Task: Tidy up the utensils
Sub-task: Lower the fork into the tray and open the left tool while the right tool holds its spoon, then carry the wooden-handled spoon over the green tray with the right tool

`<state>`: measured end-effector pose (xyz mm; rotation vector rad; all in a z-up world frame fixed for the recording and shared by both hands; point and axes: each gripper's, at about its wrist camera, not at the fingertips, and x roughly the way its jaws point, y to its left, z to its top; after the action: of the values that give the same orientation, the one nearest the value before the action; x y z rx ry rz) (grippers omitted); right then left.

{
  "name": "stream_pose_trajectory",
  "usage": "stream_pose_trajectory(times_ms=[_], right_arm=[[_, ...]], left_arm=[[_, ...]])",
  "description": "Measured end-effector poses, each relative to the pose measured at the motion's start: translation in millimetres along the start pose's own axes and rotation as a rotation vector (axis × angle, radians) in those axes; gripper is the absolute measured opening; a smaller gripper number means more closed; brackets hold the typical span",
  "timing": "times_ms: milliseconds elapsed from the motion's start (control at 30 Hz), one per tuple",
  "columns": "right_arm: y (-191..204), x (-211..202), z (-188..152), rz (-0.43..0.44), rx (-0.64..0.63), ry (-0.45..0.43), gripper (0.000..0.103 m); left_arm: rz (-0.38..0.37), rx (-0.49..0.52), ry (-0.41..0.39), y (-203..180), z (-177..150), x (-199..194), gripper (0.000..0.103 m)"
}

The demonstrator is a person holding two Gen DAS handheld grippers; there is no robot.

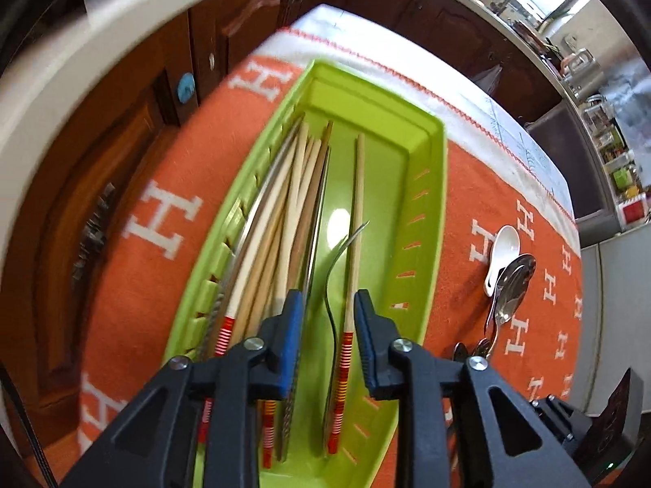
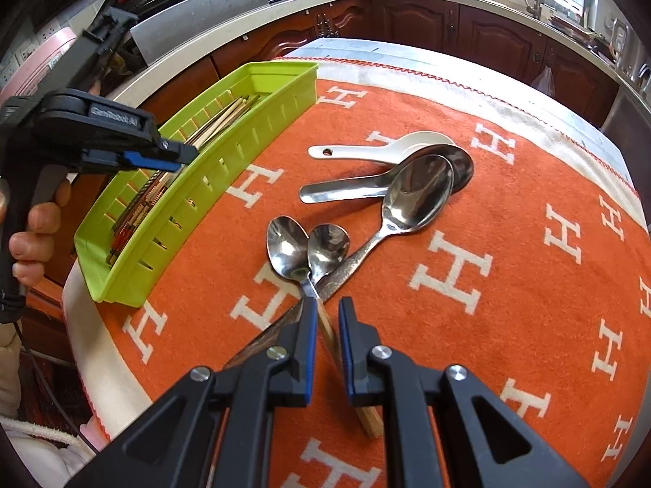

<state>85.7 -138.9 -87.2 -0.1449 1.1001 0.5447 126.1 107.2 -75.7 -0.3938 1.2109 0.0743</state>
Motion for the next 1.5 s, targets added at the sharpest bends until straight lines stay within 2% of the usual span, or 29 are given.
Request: stream_pose_trajectory(times_ms=[267, 367, 433, 567, 733, 800, 1067, 1500], right_arm=[[10.8, 8.5, 3.9, -0.016, -0.048, 0.02, 0.011], [12.3, 10.4, 5.9, -0.009, -0.062, 0.03, 0.011], [13.0, 11.8, 7.9, 0.0, -0.067, 0.041, 0.011], [10.0, 16.2, 16.2, 0.092, -0.04, 0.144, 0.011], [8.2, 18.8, 23.2, 0.161, -0.041, 0.225, 0.011], [2.7, 22.5, 27.5, 0.217, -0.01, 0.247, 0.011], [-1.4, 29.4, 30.2, 0.278, 0.019, 0.245, 0.011], [24.8, 21.2, 25.2, 0.227, -0.097, 0.205, 0.011]], left_arm=[[0.045, 0.08, -0.052, -9.0, -14.0, -27.6, 0.028], [0.035, 0.085, -0.051, -4.6, -20.7, -34.1, 0.034], [0.027, 0.084, -0.048, -2.0, -25.1, -36.1, 0.034], [-0.003, 0.081, -0.043, 0.6, -32.1, -40.4, 0.034], [-0.016, 0.096, -0.047, -1.2, -38.0, -42.8, 0.034], [-0.032, 0.098, -0.038, -1.2, -40.6, -42.2, 0.034], [-0.041, 0.101, -0.028, 1.3, -47.4, -40.4, 0.034], [-0.053, 0.123, -0.034, -4.3, -50.7, -42.7, 0.034]])
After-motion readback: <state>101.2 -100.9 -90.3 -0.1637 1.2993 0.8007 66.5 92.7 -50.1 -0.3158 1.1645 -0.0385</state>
